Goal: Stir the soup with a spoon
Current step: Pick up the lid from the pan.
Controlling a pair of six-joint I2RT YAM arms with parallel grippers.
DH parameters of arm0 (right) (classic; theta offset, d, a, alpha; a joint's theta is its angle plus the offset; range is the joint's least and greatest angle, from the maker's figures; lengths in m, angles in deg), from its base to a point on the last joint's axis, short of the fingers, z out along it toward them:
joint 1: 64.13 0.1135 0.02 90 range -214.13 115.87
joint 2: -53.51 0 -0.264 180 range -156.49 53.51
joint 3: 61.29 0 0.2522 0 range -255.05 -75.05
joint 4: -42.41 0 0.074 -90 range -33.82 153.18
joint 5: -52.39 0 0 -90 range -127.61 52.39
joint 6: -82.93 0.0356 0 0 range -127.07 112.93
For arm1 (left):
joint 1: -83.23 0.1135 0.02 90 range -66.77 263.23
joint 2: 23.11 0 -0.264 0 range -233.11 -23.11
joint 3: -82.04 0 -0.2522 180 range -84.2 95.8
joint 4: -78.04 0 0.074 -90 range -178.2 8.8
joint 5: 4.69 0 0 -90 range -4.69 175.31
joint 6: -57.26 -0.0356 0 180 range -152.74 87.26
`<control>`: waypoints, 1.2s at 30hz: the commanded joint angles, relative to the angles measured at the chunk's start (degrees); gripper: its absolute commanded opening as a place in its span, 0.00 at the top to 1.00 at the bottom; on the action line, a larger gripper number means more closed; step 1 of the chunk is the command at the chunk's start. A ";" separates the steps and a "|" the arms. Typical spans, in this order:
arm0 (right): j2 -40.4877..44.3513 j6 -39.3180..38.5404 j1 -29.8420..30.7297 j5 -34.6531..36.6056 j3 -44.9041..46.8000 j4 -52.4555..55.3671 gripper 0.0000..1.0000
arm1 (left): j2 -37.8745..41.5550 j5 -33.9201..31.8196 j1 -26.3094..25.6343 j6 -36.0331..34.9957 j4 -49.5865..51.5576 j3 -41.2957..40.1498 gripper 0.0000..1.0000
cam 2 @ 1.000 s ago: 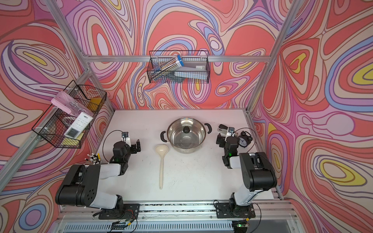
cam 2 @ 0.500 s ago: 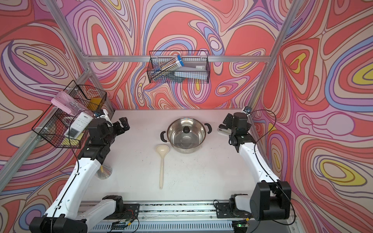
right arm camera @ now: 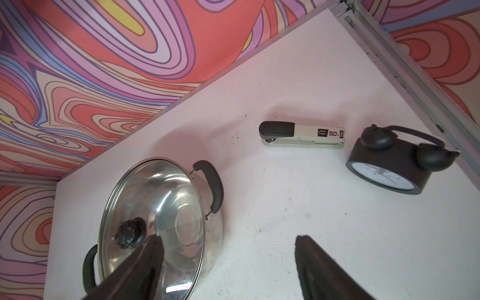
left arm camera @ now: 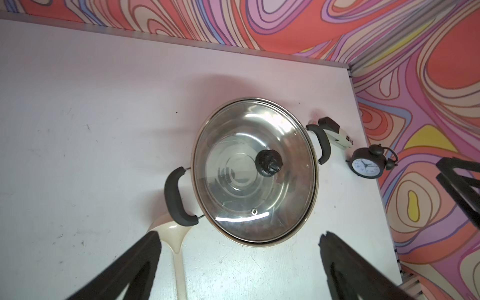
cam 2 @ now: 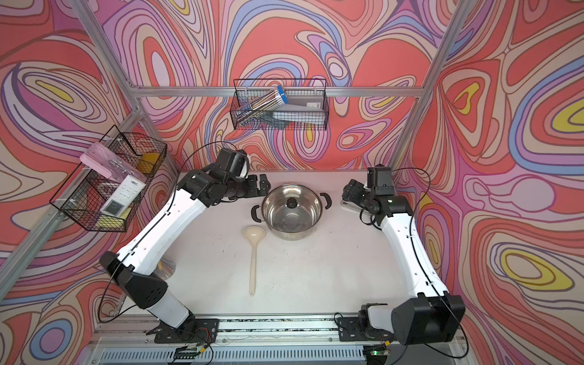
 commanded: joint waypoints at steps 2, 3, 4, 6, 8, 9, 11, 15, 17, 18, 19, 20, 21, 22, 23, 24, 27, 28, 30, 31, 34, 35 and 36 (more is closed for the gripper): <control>0.52 1.54 2.26 -2.21 -2.87 7.01 0.18 | -11.21 -4.42 -4.22 -1.27 14.09 12.59 0.01; 0.67 2.02 2.65 -2.12 -3.22 7.72 0.18 | -14.13 -5.08 -4.97 -1.32 16.41 16.59 0.01; 0.89 2.45 3.00 -1.84 -3.44 8.35 0.18 | -16.45 -5.42 -5.47 -1.46 17.89 19.77 0.01; 1.60 3.44 3.88 -1.56 -3.59 9.04 0.18 | -21.03 -5.87 -6.25 -1.87 20.45 25.25 0.01; 2.12 4.10 4.61 -1.39 -3.71 9.56 0.18 | -24.01 -5.75 -6.81 -2.44 20.80 27.48 0.03; 2.30 4.31 4.98 -1.33 -3.85 9.82 0.18 | -25.12 -5.97 -7.08 -2.70 20.54 27.74 0.04; 2.52 4.58 5.62 -1.20 -4.22 10.52 0.18 | -26.65 -6.90 -7.45 -2.64 19.76 27.75 0.05; 2.34 4.91 6.63 -1.75 -4.77 11.34 0.18 | -28.62 -9.49 -8.09 -3.27 17.35 27.18 0.09; 2.24 4.98 7.01 -1.77 -4.95 11.84 0.17 | -29.26 -10.58 -8.53 -4.00 15.51 26.88 0.11; 2.24 4.97 7.12 -1.78 -4.93 12.02 0.17 | -29.59 -10.88 -8.72 -4.27 14.48 26.63 0.13; 2.25 4.96 7.20 -1.77 -4.91 12.17 0.17 | -29.84 -10.92 -8.76 -4.54 13.45 26.40 0.14; 2.19 5.00 7.21 -1.78 -4.82 12.35 0.17 | -30.06 -10.86 -8.85 -4.69 12.26 25.99 0.16; 2.20 4.94 7.24 -1.63 -4.78 12.53 0.17 | -30.26 -10.67 -8.94 -4.79 11.00 25.40 0.17; 2.31 4.90 7.26 -1.56 -4.75 12.67 0.17 | -30.47 -10.54 -8.94 -4.67 10.21 25.00 0.18; 2.28 4.81 7.22 -1.56 -4.77 12.79 0.17 | -30.72 -10.69 -8.94 -4.47 9.42 24.65 0.19; 2.27 4.73 7.21 -1.51 -4.77 12.99 0.17 | -31.03 -10.66 -8.94 -4.37 8.87 24.42 0.20; 2.40 4.36 7.27 -1.81 -5.04 13.20 0.17 | -31.80 -10.49 -8.94 -4.12 7.59 23.93 0.22; 2.60 4.31 7.21 -2.12 -4.95 12.96 0.16 | -31.93 -10.58 -8.94 -3.95 7.00 23.69 0.22; 2.80 4.33 7.25 -2.83 -4.92 12.66 0.16 | -32.01 -10.66 -8.95 -4.00 5.16 22.72 0.23; 2.73 4.30 7.26 -3.17 -5.02 12.61 0.16 | -32.07 -10.52 -8.94 -4.09 4.31 22.46 0.24; 2.45 4.17 7.21 -3.86 -5.04 12.75 0.16 | -32.78 -10.39 -8.95 -3.77 2.60 22.30 0.26; 2.22 4.08 7.21 -4.03 -4.94 12.84 0.16 | -33.05 -10.53 -8.94 -3.44 2.33 22.30 0.27; 2.11 4.01 7.21 -4.19 -4.88 12.96 0.16 | -33.31 -10.53 -9.01 -3.25 2.05 22.30 0.28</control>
